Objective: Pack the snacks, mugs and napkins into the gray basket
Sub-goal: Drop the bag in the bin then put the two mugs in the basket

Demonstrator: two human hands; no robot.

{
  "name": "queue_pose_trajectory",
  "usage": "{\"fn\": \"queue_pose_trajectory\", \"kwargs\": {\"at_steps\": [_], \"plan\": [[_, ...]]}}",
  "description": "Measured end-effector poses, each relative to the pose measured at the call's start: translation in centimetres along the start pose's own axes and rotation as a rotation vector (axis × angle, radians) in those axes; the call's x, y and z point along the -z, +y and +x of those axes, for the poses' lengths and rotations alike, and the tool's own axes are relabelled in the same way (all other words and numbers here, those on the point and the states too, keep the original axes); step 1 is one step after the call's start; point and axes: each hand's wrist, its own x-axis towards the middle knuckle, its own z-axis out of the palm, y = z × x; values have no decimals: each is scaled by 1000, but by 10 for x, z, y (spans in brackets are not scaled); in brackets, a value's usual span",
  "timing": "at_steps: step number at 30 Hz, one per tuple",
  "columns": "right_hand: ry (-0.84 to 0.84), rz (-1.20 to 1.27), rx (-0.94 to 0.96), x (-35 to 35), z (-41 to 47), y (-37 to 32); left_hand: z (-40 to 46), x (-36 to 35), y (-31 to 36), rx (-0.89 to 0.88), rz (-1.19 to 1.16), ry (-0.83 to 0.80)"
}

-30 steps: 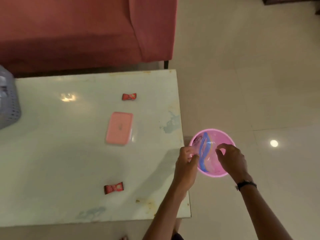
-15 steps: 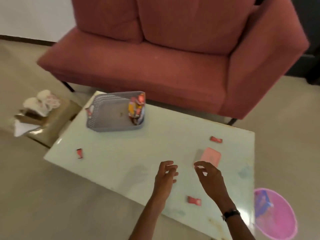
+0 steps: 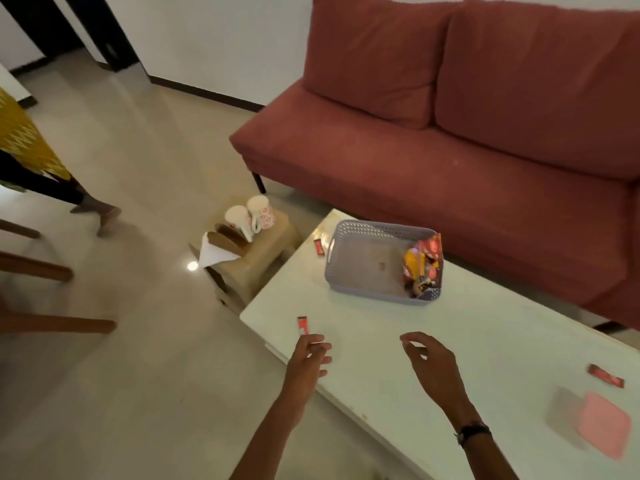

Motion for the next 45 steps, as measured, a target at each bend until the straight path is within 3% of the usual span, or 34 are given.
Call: {"fn": "queue_pose_trajectory", "kwargs": {"at_steps": [6,17,25,33,45], "plan": [[-45,-27,48,-42,63,-46,48,48,36,-8,-46,56],[-253,-75,65,-178,161,-124,142,135,61,89,-112,166],[-214,-63,3,-294,248,-145,257,183,69,62,-14,233],[-101,117,-78,-381,346,-171,363,188,107,-85,161,387],[-176,330,-247,-429,405,-165,443,177,116,143,-114,368]]}}
